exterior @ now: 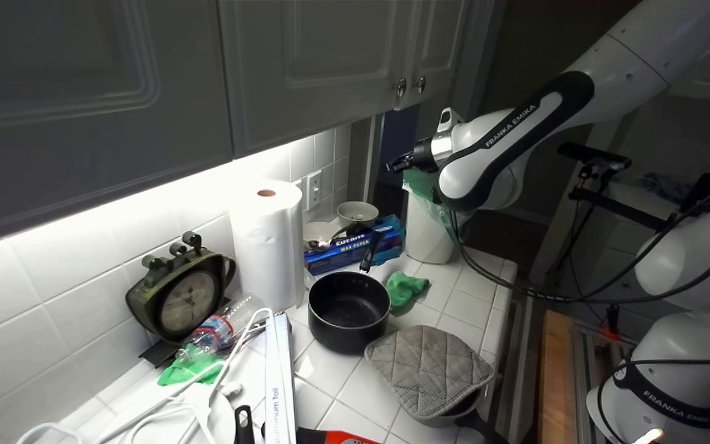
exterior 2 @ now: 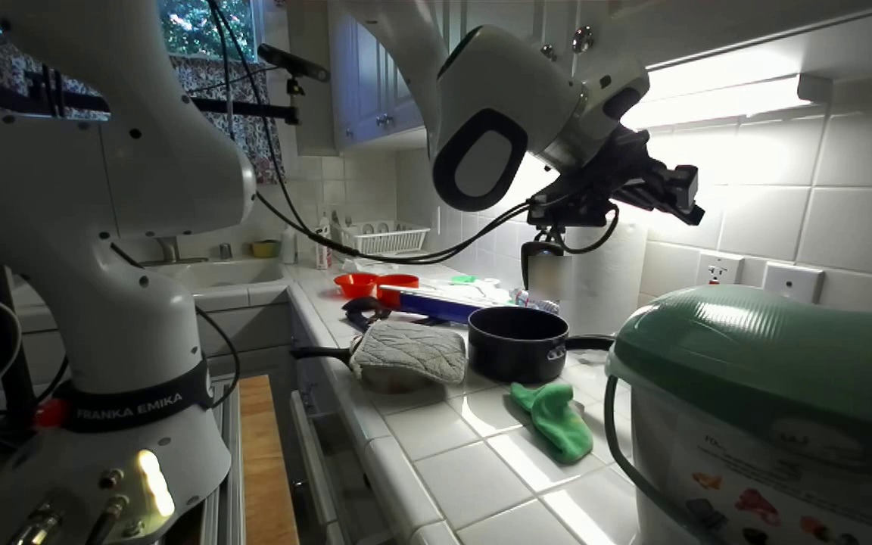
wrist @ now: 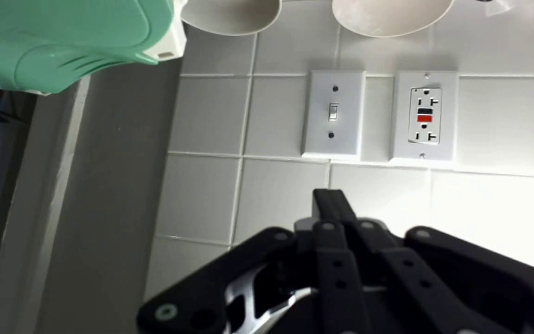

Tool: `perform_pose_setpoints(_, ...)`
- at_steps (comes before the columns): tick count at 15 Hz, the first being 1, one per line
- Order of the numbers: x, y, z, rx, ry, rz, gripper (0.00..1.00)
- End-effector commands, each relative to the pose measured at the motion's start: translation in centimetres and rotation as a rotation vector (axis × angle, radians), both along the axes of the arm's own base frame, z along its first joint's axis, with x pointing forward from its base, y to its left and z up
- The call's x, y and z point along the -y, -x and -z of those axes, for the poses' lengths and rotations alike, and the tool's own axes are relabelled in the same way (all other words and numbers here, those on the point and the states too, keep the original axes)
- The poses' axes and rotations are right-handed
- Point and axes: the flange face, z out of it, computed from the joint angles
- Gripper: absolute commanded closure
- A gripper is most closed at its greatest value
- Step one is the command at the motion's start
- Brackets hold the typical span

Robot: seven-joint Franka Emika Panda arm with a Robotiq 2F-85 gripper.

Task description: Turn the overhead lights off

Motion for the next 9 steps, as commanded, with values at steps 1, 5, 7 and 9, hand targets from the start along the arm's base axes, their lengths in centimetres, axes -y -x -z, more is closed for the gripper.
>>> perform_pose_setpoints(1,1.8,-2.2,2.3,0.035,-0.014,-0.014,1.00)
perform_pose_setpoints(5,2.2,-2.3,2.1,0.049,-0.006,-0.009,0.99)
perform_pose_setpoints(7,2.5,-3.2,3.4,0.052,-0.019,-0.014,0.99)
perform_pose_setpoints(9,2.7,-3.4,3.7,0.056,-0.024,-0.013,0.99)
